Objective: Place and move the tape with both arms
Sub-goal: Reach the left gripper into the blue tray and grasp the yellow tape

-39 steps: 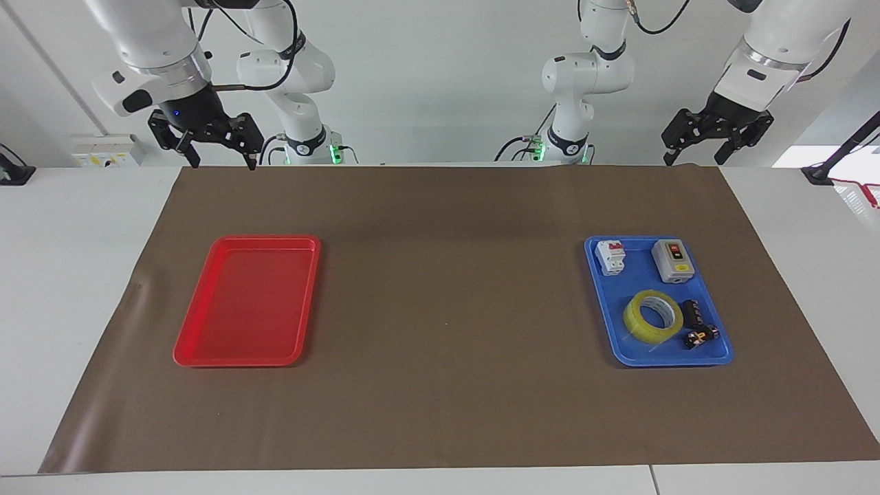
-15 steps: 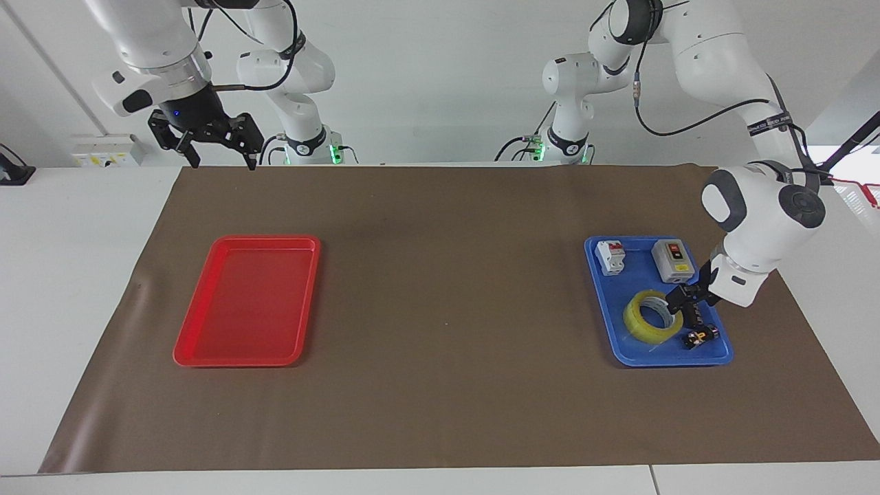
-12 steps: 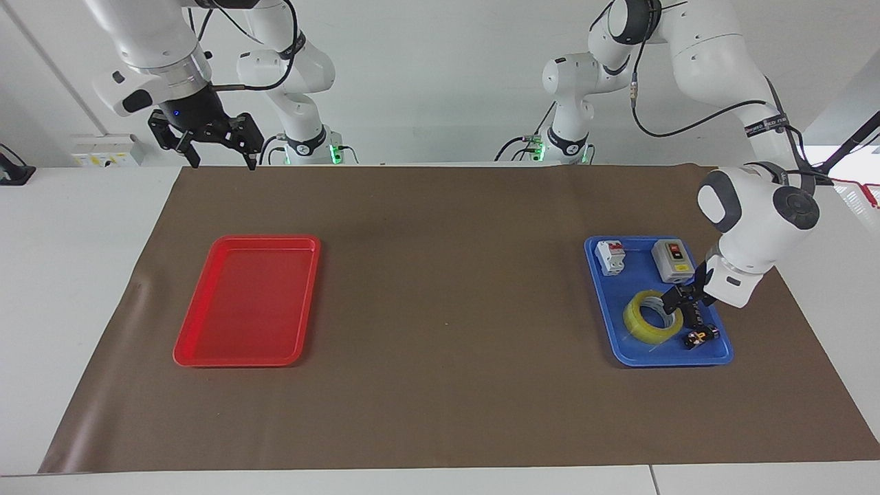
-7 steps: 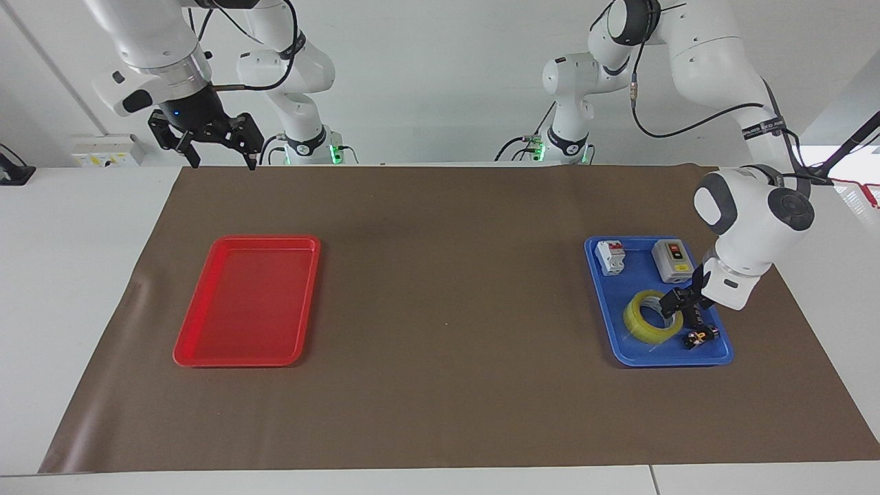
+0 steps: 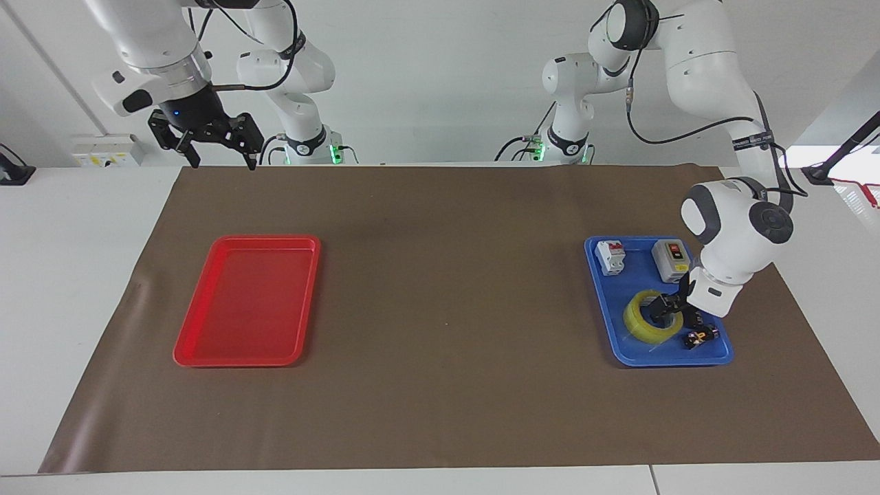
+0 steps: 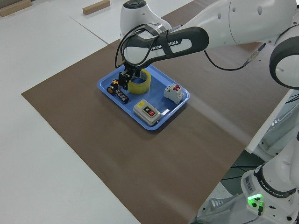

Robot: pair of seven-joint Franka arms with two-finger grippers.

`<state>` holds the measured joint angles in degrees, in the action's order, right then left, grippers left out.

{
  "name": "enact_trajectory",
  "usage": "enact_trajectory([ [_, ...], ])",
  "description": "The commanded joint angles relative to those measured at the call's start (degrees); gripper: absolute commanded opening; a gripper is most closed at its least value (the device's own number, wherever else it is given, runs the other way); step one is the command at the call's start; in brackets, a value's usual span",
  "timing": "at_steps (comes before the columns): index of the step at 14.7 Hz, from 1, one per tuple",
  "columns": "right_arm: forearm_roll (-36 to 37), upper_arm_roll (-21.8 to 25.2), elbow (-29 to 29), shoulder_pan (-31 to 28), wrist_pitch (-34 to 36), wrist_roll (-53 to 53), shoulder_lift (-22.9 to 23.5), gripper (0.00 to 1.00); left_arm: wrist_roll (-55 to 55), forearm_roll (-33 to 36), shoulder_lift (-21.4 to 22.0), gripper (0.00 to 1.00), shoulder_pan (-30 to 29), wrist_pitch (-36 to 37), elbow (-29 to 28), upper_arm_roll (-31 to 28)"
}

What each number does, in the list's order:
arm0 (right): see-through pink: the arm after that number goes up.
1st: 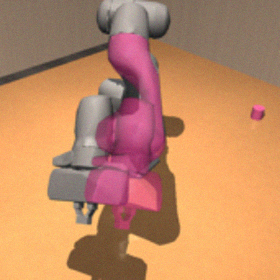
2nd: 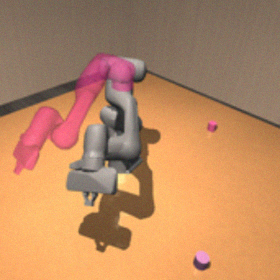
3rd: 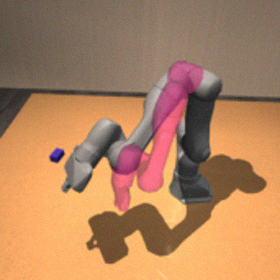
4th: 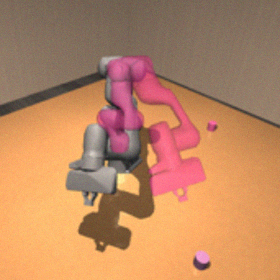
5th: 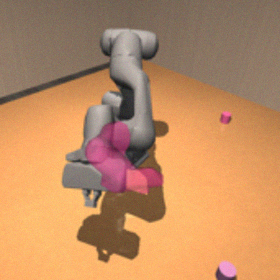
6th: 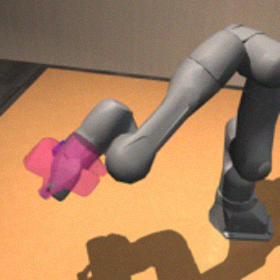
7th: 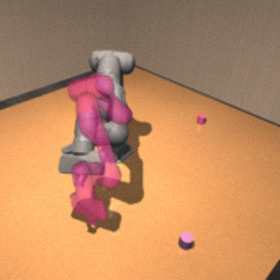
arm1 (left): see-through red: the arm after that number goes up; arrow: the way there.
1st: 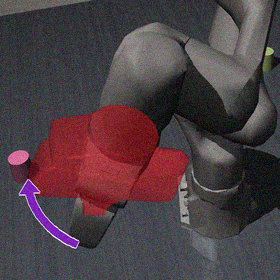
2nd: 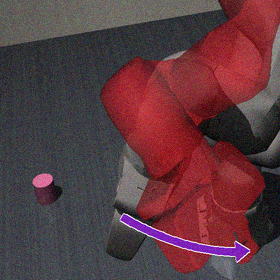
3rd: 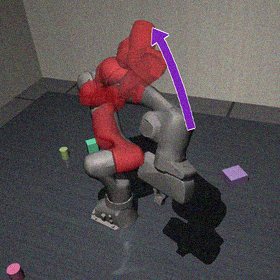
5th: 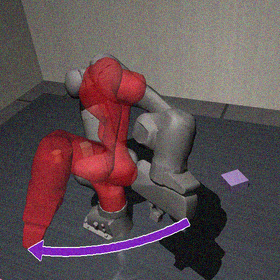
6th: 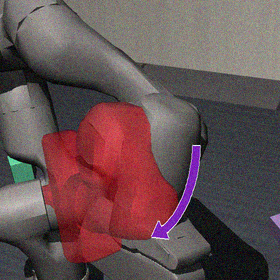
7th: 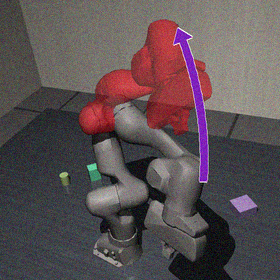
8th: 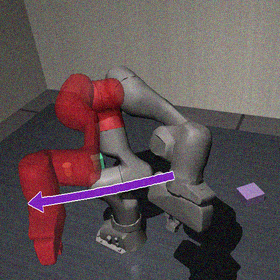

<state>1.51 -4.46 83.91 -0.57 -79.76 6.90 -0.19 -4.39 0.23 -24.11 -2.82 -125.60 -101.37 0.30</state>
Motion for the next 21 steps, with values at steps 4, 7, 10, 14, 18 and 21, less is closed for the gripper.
enact_trajectory([
  [4, 0.2, -0.3, 0.9, -0.8, -0.7, -1.7, -0.9, 1.00, 0.9, -1.1, 2.0, 0.84, -1.0, -1.0, -4.7, -0.2],
  [7, 0.2, -0.3, 0.8, -0.7, -0.7, -1.7, -0.9, 1.00, 0.2, -1.2, 2.2, 0.52, -0.5, -1.2, -5.2, -0.2],
  [10, 0.2, -0.3, 0.8, -0.8, -0.7, -1.7, -0.8, 1.00, 0.0, -2.2, 1.6, 0.00, -0.1, 2.8, -1.2, -0.2],
  [14, 0.2, -0.3, 0.9, -0.7, -0.7, -1.7, -0.9, 1.00, -0.2, -4.0, 2.2, 0.00, 0.9, 9.9, 4.1, 0.0],
  [18, 0.1, -0.3, 0.9, -0.8, -0.7, -1.7, -0.8, 1.00, -5.3, -6.5, 2.6, 0.00, 3.7, 22.7, 15.5, 0.0],
  [21, 0.1, -0.3, 0.9, -0.8, -0.7, -1.7, -0.9, 1.00, -18.8, -6.4, 2.5, 0.00, 12.6, 22.0, 15.8, 0.0],
])
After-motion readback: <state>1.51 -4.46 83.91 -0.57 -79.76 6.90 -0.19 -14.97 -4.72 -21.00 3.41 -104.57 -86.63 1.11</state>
